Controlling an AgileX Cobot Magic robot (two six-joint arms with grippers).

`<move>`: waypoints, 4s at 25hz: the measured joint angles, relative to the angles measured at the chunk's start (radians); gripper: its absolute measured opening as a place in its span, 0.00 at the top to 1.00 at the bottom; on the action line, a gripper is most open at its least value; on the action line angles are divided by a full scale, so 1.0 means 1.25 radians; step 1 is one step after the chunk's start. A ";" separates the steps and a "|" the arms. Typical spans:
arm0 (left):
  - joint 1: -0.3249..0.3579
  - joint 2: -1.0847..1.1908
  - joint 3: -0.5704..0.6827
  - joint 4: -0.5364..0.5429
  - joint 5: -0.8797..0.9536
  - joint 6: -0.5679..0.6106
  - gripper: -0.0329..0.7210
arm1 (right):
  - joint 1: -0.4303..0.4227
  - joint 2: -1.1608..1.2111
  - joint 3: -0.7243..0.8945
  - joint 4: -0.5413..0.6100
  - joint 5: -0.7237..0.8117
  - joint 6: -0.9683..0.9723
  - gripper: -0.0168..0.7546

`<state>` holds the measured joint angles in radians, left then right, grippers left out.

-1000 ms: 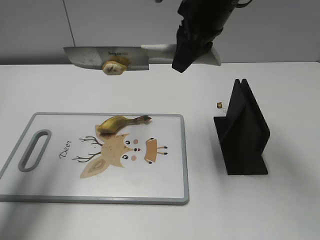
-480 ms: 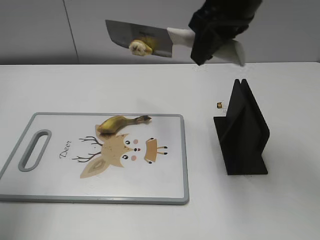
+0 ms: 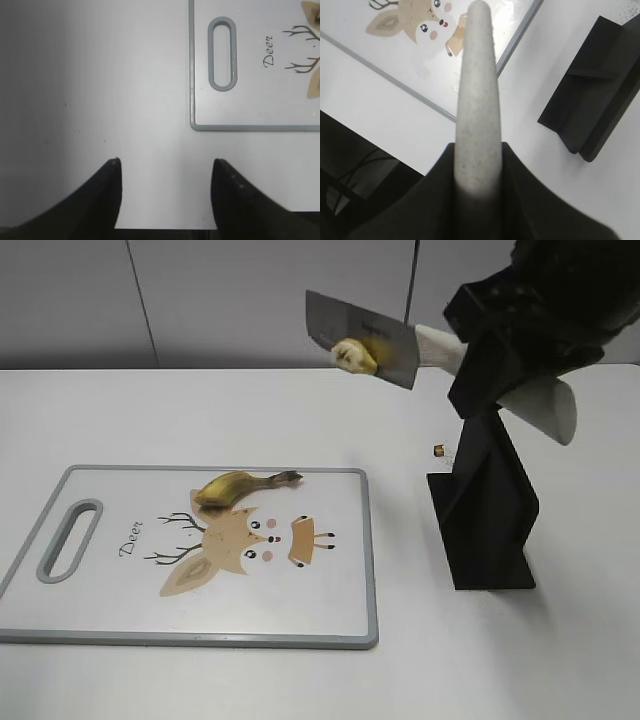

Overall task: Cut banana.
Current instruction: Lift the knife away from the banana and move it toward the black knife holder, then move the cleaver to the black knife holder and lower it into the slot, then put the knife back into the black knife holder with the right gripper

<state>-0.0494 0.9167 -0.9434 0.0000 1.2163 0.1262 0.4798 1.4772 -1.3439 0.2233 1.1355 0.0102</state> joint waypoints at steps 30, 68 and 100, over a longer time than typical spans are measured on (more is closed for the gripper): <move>0.000 -0.733 0.325 -0.035 -0.007 -0.001 0.22 | 0.000 -0.231 0.278 -0.261 -0.125 0.414 0.77; 0.000 -0.738 0.361 -0.056 -0.109 -0.001 0.24 | 0.000 -0.148 0.358 -0.257 -0.252 0.425 0.77; 0.000 -0.738 0.361 -0.057 -0.109 -0.001 0.24 | 0.000 -0.014 0.358 -0.260 -0.271 0.457 0.77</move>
<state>-0.0494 -0.0062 -0.4927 -0.0707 1.0805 0.1251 0.4798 1.4603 -0.8965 -0.1014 0.7969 0.5811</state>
